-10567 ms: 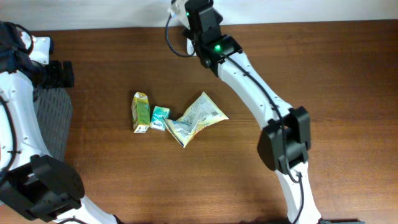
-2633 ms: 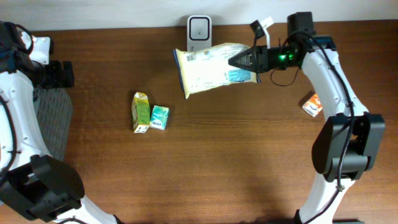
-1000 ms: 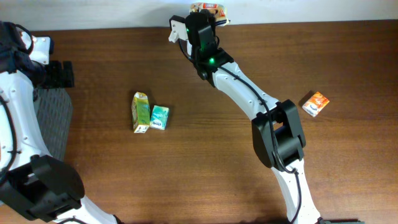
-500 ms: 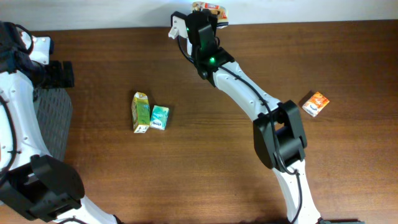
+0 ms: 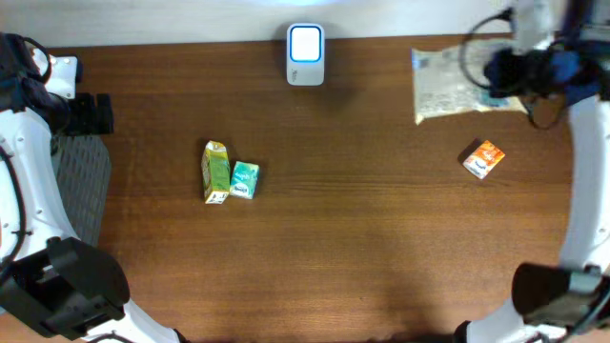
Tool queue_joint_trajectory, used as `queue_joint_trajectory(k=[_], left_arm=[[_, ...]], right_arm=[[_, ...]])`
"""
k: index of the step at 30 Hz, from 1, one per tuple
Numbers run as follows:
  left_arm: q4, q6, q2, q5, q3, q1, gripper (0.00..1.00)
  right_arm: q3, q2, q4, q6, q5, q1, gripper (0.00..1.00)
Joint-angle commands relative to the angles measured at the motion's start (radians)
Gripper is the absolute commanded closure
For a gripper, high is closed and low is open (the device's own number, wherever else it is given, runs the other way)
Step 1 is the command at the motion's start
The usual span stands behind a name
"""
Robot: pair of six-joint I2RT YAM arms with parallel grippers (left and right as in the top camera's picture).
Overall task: Scan the item barcode
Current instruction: 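Carry the snack bag right and drop it on the table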
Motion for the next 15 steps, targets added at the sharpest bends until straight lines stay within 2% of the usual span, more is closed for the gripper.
queue_joint_trajectory(k=[1, 7, 11, 12, 13, 15], left_arm=[[-0.002, 0.015, 0.003, 0.008, -0.004, 0.002, 0.01], [-0.002, 0.015, 0.003, 0.008, -0.004, 0.002, 0.01], [-0.002, 0.015, 0.003, 0.008, -0.004, 0.002, 0.01], [-0.002, 0.015, 0.003, 0.008, -0.004, 0.002, 0.01], [-0.002, 0.015, 0.003, 0.008, -0.004, 0.002, 0.01], [-0.002, 0.015, 0.003, 0.008, -0.004, 0.002, 0.01]], right_arm=[[-0.063, 0.086, -0.013, 0.061, -0.195, -0.128, 0.96], [-0.183, 0.297, 0.066, 0.057, -0.172, -0.206, 0.96], [-0.186, 0.352, 0.093, 0.058, 0.006, -0.206, 0.96], [-0.183, 0.351, 0.091, 0.058, 0.044, -0.208, 0.87], [-0.178, 0.35, 0.089, 0.081, 0.083, -0.21, 0.57], [-0.145, 0.35, 0.07, 0.111, 0.103, -0.219, 0.37]])
